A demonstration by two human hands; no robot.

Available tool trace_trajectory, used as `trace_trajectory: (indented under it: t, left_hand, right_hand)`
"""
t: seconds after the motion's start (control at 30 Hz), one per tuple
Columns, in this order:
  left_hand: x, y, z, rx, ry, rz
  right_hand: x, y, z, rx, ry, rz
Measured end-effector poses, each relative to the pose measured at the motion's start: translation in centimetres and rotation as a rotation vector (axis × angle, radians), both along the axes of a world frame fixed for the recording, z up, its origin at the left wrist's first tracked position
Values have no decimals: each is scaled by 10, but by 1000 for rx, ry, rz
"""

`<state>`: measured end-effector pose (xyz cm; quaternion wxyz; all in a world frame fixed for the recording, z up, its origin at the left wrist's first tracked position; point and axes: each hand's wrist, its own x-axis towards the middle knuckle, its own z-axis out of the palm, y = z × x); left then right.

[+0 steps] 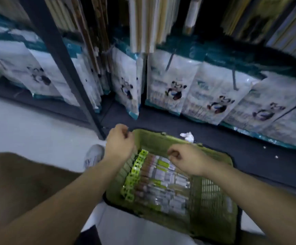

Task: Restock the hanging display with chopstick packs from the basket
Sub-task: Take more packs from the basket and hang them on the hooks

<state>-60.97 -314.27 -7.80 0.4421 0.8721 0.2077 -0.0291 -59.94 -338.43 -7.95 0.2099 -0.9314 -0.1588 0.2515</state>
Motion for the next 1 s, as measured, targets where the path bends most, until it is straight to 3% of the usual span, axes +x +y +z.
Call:
trace_trajectory:
  t: [0.07, 0.23, 0.33, 0.5, 0.7, 1.0]
  left_hand:
    - [-14, 16, -32, 135, 185, 39]
    - [-47, 38, -92, 127, 390, -17]
    - [-61, 39, -112, 94, 350, -36]
    - [-63, 38, -116, 49, 274, 19]
    - [-59, 36, -114, 41, 263, 20]
    - [-57, 39, -108, -64, 330, 16]
  right_hand:
    - [-15, 6, -51, -79, 108, 18]
    - [-48, 11, -147, -173, 314, 17]
    - [-63, 16, -182, -230, 332, 62]
    - [-88, 24, -213, -259, 138, 48]
    - [-94, 25, -228, -250, 72, 95]
    - [-73, 14, -212, -50, 227, -78]
